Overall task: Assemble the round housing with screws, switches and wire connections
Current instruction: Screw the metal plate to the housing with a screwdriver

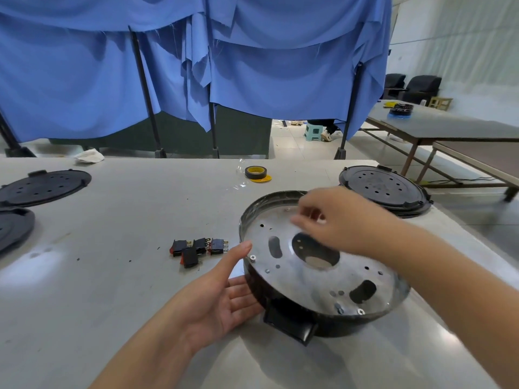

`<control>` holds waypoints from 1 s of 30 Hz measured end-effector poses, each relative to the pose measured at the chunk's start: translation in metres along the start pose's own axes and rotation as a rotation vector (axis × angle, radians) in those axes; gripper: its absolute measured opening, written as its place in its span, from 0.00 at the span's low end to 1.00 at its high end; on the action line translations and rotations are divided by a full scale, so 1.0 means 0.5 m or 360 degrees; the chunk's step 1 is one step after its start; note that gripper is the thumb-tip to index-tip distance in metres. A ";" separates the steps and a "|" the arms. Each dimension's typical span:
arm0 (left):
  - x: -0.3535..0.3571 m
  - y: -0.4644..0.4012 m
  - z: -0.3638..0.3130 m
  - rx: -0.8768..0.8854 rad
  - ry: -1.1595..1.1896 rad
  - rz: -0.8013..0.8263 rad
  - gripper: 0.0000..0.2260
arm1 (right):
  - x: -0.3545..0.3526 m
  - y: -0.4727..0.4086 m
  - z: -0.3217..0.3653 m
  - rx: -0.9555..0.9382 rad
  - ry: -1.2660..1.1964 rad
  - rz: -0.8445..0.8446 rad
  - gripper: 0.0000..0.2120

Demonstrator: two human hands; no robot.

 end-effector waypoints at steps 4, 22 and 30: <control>-0.002 0.000 -0.004 0.0016 0.0025 -0.0014 0.37 | -0.064 0.029 -0.133 0.0374 0.0000 -0.0185 0.14; -0.042 0.004 -0.038 0.0074 -0.0077 -0.0127 0.41 | 0.073 0.113 -0.344 0.1246 -0.0610 0.0219 0.05; -0.036 0.004 -0.032 0.0007 -0.0045 -0.0047 0.35 | 0.068 0.114 -0.337 0.1317 -0.0485 0.0188 0.07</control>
Point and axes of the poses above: each hand's wrist, its own y-axis away from the middle knuckle, its own x-axis out of the palm, z = x × y, the point moved 6 cm from there along -y, towards the middle knuckle, and after that the axes turned 4 degrees about -x, right-handed, at the moved point
